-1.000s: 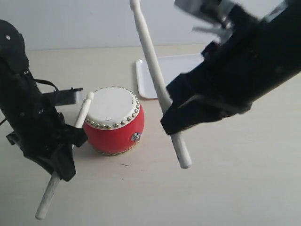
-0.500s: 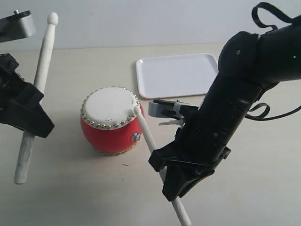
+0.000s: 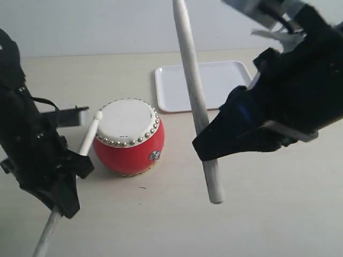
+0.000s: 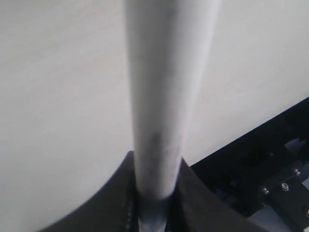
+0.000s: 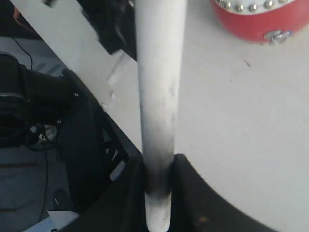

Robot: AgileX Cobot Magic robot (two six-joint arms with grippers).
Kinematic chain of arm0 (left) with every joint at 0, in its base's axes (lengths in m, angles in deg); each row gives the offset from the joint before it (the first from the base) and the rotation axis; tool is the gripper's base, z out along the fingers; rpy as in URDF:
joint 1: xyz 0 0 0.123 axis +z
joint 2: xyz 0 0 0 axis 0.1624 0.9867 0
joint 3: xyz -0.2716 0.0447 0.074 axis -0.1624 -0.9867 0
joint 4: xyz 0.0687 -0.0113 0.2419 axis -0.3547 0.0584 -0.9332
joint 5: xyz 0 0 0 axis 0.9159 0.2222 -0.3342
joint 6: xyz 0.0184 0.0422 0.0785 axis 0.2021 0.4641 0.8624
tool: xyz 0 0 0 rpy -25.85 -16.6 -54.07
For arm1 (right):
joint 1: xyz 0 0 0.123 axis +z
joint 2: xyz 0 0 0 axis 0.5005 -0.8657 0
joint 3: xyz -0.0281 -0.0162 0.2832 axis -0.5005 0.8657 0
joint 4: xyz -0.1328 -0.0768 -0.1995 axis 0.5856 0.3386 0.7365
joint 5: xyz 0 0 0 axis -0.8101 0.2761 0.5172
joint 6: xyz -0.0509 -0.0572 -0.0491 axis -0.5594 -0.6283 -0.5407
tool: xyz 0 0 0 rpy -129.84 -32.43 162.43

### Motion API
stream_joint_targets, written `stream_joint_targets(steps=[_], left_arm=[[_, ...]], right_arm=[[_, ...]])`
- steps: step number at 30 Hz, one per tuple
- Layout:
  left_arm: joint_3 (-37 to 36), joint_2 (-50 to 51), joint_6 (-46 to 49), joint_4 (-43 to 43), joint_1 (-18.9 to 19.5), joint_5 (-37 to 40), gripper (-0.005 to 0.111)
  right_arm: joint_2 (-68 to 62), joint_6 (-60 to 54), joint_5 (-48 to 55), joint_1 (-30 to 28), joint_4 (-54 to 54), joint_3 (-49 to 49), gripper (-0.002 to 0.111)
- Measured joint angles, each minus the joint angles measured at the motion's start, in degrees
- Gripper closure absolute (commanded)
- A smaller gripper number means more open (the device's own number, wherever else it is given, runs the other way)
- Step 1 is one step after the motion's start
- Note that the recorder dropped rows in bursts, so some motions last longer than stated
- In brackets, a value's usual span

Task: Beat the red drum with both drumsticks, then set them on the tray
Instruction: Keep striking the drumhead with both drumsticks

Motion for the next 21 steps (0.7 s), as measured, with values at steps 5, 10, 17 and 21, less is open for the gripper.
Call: stream_joint_targets(steps=[5,10,17,21], left_arm=[[0.53,6.68,1.89,1.83,-0.65,0.22,0.107],[2.3,5.69,1.6,1.83,-0.67,0.45,0.107],[3.81,-5.74,-0.49,1.83,-0.77,0.58,0.107],[3.81,-14.13,-1.49,1.83,-0.77,0.58,0.107]], right_arm=[[3.16,0.83,-0.83,0.0,0.0,0.0,0.108],[-0.11,1.09,-1.45,0.0,0.11,0.0,0.108],[-16.83,-1.89,-1.86,0.0,0.45,0.0,0.108],[-27.36,-3.79,-1.31,0.0,0.68,0.0,0.108]])
